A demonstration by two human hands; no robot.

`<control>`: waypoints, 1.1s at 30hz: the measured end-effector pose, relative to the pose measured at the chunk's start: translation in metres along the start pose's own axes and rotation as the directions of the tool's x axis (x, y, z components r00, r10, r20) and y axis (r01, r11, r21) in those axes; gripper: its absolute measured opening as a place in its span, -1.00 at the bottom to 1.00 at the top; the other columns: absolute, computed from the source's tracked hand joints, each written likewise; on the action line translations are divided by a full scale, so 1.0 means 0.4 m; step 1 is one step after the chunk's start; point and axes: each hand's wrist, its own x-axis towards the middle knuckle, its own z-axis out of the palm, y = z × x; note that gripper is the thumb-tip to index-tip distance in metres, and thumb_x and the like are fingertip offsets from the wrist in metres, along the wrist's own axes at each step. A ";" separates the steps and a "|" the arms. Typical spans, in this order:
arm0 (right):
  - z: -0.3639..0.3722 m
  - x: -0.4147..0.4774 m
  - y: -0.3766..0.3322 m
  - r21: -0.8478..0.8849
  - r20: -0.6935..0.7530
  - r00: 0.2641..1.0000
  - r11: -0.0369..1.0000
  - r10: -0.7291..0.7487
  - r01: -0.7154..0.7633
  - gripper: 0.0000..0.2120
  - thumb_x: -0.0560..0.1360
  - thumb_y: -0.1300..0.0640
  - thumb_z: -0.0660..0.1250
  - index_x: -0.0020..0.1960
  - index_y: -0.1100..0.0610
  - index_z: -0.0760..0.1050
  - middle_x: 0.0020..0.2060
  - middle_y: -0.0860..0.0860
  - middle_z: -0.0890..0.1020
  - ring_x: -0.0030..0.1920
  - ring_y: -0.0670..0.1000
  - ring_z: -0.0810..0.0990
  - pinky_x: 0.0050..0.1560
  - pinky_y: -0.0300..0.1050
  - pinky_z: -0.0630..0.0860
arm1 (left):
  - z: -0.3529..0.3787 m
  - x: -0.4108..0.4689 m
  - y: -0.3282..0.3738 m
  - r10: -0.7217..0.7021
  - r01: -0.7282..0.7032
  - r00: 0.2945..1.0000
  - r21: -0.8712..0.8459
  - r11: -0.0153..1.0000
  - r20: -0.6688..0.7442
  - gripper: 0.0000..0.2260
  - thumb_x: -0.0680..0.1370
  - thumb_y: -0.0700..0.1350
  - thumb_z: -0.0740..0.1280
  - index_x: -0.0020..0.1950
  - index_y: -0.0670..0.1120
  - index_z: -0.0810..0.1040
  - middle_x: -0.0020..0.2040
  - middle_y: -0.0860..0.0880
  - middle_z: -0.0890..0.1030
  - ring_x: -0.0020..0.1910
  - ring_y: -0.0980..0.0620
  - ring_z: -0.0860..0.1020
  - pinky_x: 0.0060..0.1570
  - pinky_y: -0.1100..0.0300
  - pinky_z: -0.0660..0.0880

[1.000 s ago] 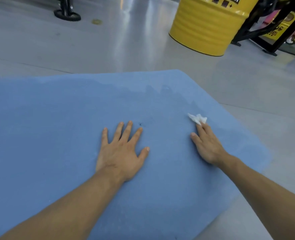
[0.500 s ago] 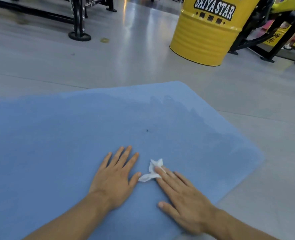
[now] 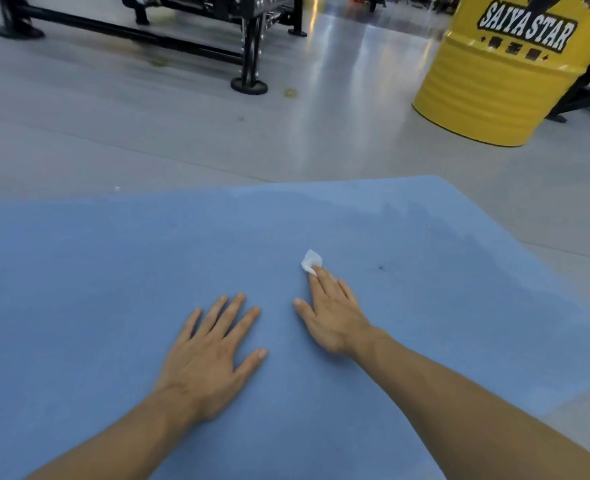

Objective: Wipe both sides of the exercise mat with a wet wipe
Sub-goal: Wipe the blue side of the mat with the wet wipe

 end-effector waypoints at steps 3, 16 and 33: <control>0.018 -0.027 -0.068 -0.044 0.005 0.991 0.990 -0.136 0.137 -0.31 0.68 -0.22 -0.07 0.66 0.12 -0.14 0.65 -0.03 -0.11 0.62 -0.08 -0.17 0.56 -0.11 -0.30 | -0.016 -0.033 -0.058 -0.042 0.042 0.999 -0.026 0.999 -0.002 -0.36 0.60 0.41 -0.14 0.65 0.23 0.09 0.66 0.17 -0.01 0.64 0.12 -0.05 0.55 0.02 -0.15; 0.083 -0.260 -0.345 0.017 0.121 0.898 0.906 -0.422 0.424 -0.29 0.68 -0.20 0.04 0.67 0.06 -0.16 0.65 -0.07 -0.15 0.61 -0.13 -0.24 0.51 -0.22 -0.39 | -0.058 -0.210 -0.179 -0.128 0.130 0.991 -0.081 0.988 0.027 -0.12 0.36 0.51 -0.53 0.63 0.26 -0.16 0.64 0.20 -0.24 0.63 0.11 -0.21 0.56 0.03 -0.27; 0.015 -0.426 -0.285 -0.131 0.324 0.847 0.866 -0.422 0.482 -0.01 0.45 -0.39 0.33 0.66 0.04 -0.03 0.63 -0.08 0.01 0.61 -0.03 -0.02 0.58 -0.02 0.09 | -0.158 -0.352 -0.133 -0.043 0.031 0.951 0.043 0.999 0.307 -0.38 0.66 0.21 0.12 0.66 0.06 0.02 0.68 -0.03 -0.11 0.65 -0.09 -0.10 0.57 -0.20 0.04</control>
